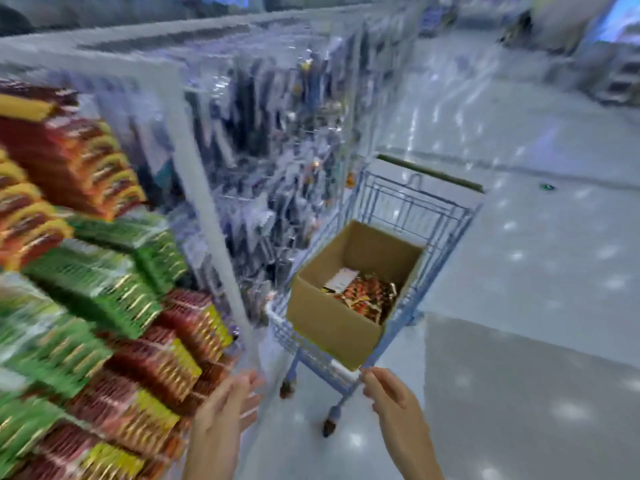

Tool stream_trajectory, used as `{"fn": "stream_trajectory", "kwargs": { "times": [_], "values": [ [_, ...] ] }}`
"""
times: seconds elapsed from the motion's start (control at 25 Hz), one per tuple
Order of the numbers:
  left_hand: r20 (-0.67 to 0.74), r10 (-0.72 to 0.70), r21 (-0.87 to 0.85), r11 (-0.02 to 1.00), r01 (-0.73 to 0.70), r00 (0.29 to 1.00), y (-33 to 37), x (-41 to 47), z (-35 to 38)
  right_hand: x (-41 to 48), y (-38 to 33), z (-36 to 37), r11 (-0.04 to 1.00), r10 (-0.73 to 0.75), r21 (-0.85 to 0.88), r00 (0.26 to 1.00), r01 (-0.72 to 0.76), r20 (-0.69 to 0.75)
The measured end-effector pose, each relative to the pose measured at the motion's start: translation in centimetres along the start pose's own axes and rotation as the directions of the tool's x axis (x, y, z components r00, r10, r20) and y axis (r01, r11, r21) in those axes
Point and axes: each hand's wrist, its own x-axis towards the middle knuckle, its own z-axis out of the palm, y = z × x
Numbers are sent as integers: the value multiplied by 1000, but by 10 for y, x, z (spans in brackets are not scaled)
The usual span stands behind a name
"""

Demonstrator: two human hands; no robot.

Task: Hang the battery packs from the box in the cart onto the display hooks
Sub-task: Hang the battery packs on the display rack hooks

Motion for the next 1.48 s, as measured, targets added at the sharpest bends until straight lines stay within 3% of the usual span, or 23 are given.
{"fn": "stream_trajectory", "kwargs": {
  "times": [0.32,0.6,1.0,1.16,1.24,1.36,1.48],
  "values": [
    [129,-101,213,974,72,987,15,55,99,66,15,-72,986,165,60,966,-156,-200],
    [249,-123,322,946,38,961,24,144,158,146,-3,-62,975,222,31,944,-222,-243],
    [309,-330,407,894,190,892,33,302,267,263,-34,-34,924,374,26,884,-382,-279],
    [235,-476,591,762,264,847,-30,385,317,296,-35,-39,899,429,22,866,-438,-259],
    [91,-545,696,634,338,834,-78,424,331,316,-36,-41,888,451,8,866,-460,-217],
    [-157,-604,660,524,538,781,-123,447,342,336,-35,-46,874,473,-56,870,-483,-140],
    [-256,-630,665,436,606,733,-145,455,354,351,-29,-49,855,498,-107,861,-508,-105]
  ]
}}
